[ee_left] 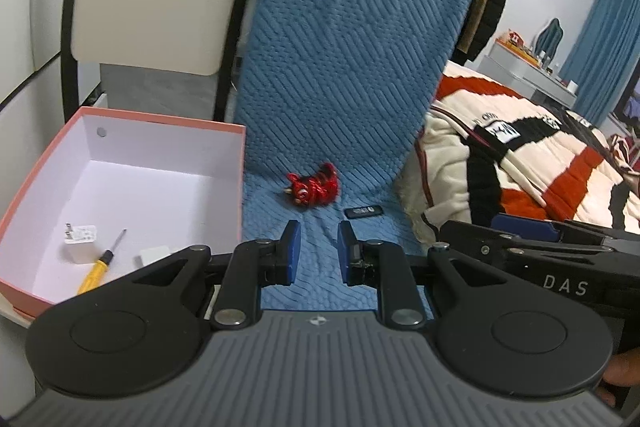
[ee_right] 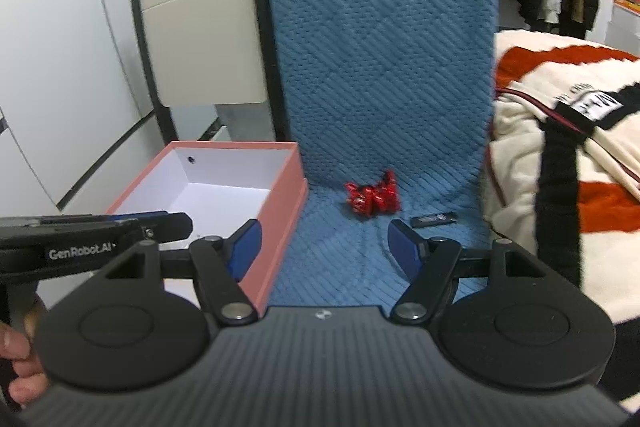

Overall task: Organize rigid objects
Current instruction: 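Withdraw both open grippers from the box back toward the seat cushion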

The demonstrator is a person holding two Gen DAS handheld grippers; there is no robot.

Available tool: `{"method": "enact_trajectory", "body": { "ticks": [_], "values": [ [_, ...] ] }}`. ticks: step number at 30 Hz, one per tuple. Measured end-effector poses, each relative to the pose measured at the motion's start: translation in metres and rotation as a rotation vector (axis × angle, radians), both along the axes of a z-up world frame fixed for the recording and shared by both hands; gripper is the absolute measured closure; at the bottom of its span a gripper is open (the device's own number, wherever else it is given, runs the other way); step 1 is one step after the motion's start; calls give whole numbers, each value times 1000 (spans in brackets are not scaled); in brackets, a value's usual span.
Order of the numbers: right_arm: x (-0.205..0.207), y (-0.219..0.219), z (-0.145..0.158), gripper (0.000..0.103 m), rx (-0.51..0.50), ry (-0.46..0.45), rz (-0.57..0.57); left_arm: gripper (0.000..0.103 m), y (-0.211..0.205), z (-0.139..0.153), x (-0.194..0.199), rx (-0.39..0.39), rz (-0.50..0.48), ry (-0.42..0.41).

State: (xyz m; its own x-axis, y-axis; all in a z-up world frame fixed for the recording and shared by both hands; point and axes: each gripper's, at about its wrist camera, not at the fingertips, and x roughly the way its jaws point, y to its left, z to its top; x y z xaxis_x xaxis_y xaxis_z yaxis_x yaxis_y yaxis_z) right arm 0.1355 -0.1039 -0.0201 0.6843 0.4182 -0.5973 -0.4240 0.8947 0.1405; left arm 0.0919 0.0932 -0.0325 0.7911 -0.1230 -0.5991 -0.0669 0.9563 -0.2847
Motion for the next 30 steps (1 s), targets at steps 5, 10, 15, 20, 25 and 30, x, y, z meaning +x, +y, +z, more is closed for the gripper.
{"method": "enact_trajectory", "body": {
  "ticks": [5,10,15,20,25,30],
  "values": [
    [-8,-28,-5,31,-3,-4,-2,80,-29,-3,-3,14,-16,1],
    [-17,-55,-13,31,-5,1,4,80,-53,-6,-9,42,-25,12],
    [-26,-86,-25,31,-3,5,4,80,-81,-11,-15,79,-39,20],
    [-28,-114,-41,31,0,17,-8,80,-105,-22,-13,89,-39,34],
    [-25,-139,-59,31,8,38,-26,80,-125,-31,-4,115,-56,45],
    [-12,-150,-74,31,15,52,-44,80,-131,-38,10,114,-21,32]
  ]
}}
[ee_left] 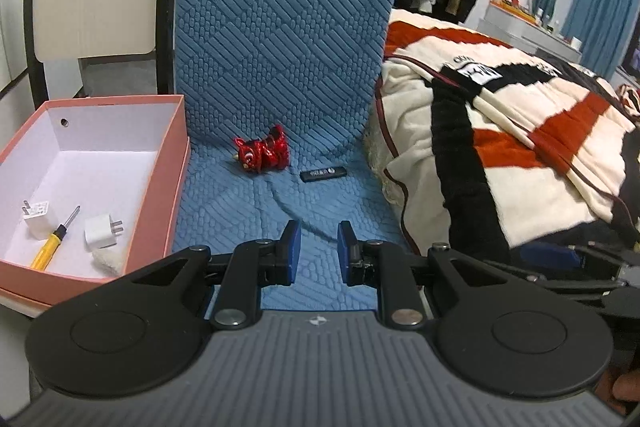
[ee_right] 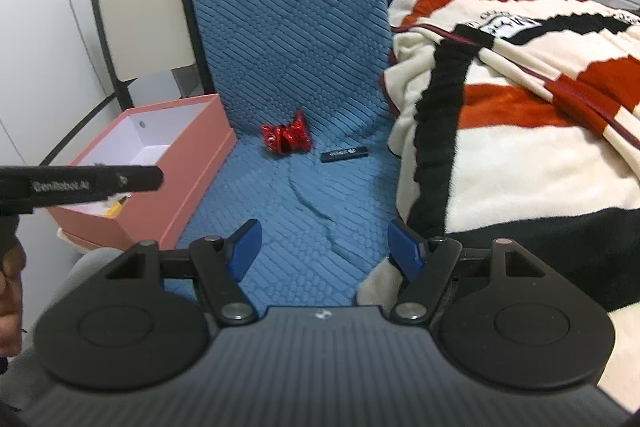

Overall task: Organize rigid objects
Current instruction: 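Withdraw both open grippers from the box back toward the seat cushion, then lower the left gripper onto the red toy while the right approaches the black USB stick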

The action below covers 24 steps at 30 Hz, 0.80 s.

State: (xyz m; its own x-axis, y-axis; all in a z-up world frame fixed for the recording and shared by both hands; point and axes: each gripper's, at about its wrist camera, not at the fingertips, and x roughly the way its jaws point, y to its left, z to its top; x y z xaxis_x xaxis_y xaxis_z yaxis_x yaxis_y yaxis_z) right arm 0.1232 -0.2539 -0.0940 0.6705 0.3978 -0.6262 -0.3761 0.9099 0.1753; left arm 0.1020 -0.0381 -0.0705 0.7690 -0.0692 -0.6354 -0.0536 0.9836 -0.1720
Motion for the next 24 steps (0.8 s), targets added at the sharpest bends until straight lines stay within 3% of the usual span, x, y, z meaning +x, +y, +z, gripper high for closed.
{"method": "enact_trajectory", "body": {
  "ticks": [8,12,17,24],
  "values": [
    [34,7,-25,31,-8,-4,36,80,-1,-19,40,1,20,42],
    [51,11,-37,31,-29,-8,63,62,-4,-30,62,2,26,41],
    [75,15,-49,31,-38,2,78,60,-7,-45,95,5,24,47],
    [115,24,-65,31,-65,-26,103,50,-3,-75,141,-21,53,52]
  ]
}}
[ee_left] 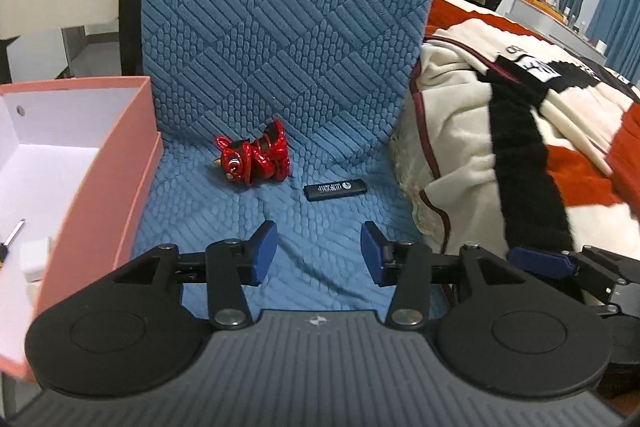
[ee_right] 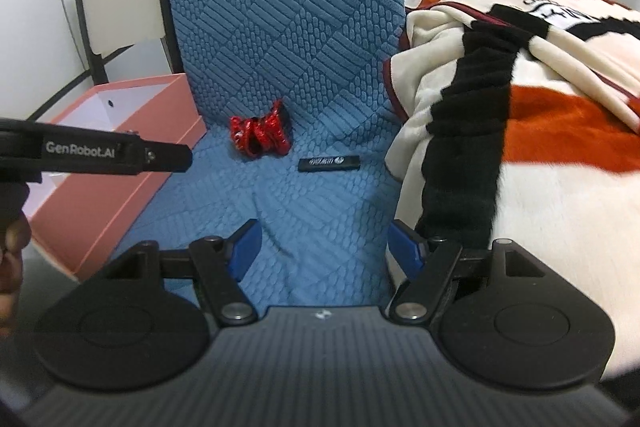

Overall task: Organize rigid objects
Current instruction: 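Lower the left gripper onto the red toy while the right approaches the black USB stick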

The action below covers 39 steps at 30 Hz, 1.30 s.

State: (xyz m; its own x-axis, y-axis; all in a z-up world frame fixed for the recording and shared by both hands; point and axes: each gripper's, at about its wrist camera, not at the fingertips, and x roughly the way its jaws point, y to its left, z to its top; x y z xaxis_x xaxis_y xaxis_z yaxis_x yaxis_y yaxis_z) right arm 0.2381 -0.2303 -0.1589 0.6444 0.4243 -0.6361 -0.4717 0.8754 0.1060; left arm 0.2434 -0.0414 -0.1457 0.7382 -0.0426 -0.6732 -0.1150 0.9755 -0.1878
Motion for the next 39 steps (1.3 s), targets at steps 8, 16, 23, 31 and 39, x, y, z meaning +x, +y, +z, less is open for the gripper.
{"method": "enact_trajectory", "body": {
  "ticks": [8,16,23,31,39],
  "values": [
    [40,24,-16,31,18,5,47,45,8,-38,47,1,25,-18],
    [71,52,-42,31,5,22,59,31,28,-57,89,-44,61,-5],
    [92,72,-65,29,-44,11,54,22,32,-69,127,53,38,1],
    [122,96,-88,18,-73,21,9,9,51,-77,152,-18,113,10],
    [149,112,-112,18,-105,41,-23,4,55,-88,181,-8,142,27]
  ]
}}
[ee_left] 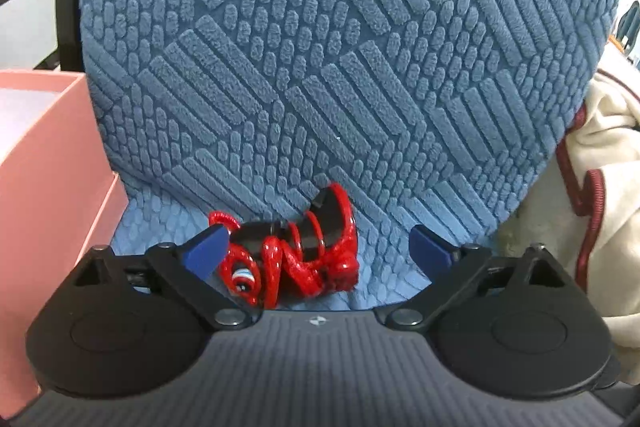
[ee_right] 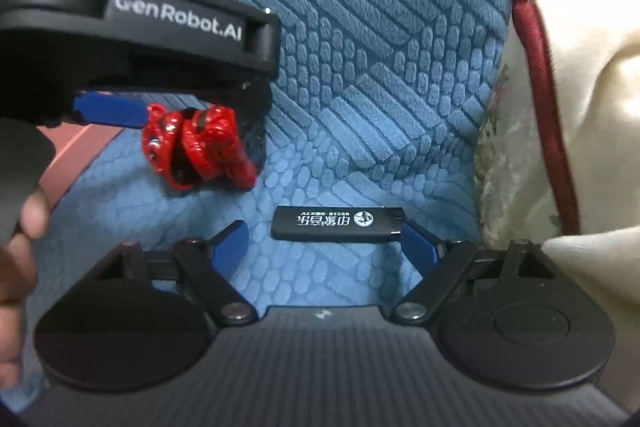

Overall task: Organize rigid objects
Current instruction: 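Lower the left gripper onto the red toy while the right approaches the black USB stick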

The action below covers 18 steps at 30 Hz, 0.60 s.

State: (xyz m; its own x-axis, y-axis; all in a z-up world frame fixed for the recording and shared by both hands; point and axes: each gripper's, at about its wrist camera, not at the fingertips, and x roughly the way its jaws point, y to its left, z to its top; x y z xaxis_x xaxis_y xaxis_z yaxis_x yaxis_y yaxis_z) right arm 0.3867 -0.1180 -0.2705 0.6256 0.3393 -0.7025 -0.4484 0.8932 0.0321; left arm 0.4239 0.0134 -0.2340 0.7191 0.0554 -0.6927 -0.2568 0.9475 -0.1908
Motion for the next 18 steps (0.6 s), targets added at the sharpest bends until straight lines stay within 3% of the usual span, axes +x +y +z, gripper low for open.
{"method": "enact_trajectory", "body": {
  "ticks": [5,7,9,18],
  "values": [
    [6,0,-9,17,-15,2,-14,4,-5,-4,13,53,-5,19],
    [7,3,-12,7,-30,-14,-13,4,-7,-4,13,70,1,19],
    [10,8,-14,7,-41,-31,-8,4,-8,-5,13,91,18,19],
    [24,14,-25,7,6,-16,-16,3,2,-14,19,21,62,67]
  ]
}}
